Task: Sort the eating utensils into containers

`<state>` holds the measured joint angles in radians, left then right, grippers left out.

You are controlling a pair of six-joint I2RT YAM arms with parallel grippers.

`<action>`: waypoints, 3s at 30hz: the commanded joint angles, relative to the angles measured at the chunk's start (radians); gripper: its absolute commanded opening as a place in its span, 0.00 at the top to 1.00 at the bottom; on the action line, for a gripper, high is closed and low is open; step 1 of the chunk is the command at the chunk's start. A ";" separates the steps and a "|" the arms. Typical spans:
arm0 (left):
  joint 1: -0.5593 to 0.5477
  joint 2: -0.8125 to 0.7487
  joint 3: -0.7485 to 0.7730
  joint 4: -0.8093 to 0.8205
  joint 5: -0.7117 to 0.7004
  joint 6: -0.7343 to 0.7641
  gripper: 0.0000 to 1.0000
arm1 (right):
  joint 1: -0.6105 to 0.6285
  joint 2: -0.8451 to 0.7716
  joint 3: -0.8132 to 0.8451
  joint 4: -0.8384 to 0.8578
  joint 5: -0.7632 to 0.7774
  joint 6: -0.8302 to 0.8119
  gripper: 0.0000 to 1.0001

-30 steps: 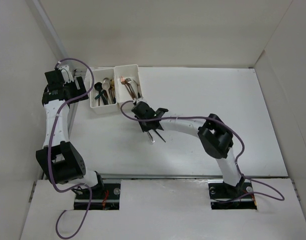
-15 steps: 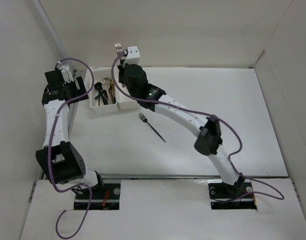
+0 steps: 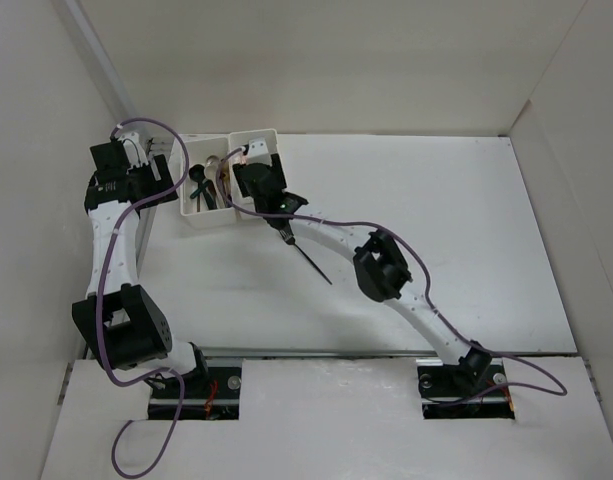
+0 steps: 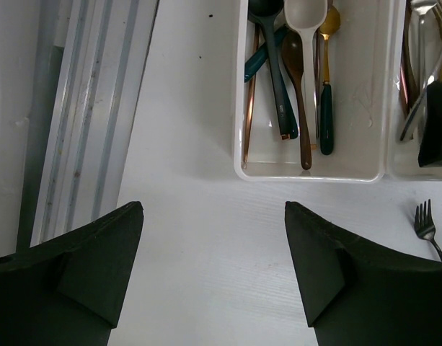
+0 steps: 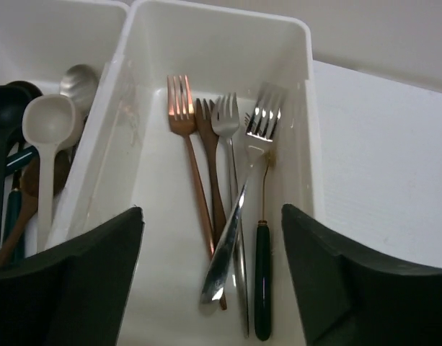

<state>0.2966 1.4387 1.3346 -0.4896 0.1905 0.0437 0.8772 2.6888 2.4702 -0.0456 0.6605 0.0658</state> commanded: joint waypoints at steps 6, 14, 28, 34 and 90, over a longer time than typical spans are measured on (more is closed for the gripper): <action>0.006 -0.009 0.009 0.011 0.013 0.004 0.23 | 0.008 -0.274 -0.091 0.049 -0.097 -0.011 0.00; 0.006 -0.020 0.018 0.002 0.013 0.004 0.23 | 0.008 -0.573 -0.425 -0.383 -0.401 0.002 0.05; 0.015 -0.030 0.018 0.002 0.023 0.004 0.23 | 0.008 -0.534 -0.708 -0.562 -0.368 0.104 0.26; 0.015 -0.040 0.018 0.002 0.023 0.004 0.23 | 0.008 -0.446 -0.682 -0.634 -0.412 0.094 0.56; 0.015 0.014 0.028 0.002 -0.016 0.004 0.23 | -0.024 -0.657 -0.419 0.241 -0.055 -0.100 0.00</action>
<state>0.3035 1.4620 1.3346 -0.4908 0.1822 0.0437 0.8623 2.2589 2.1189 0.1532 0.5743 -0.0444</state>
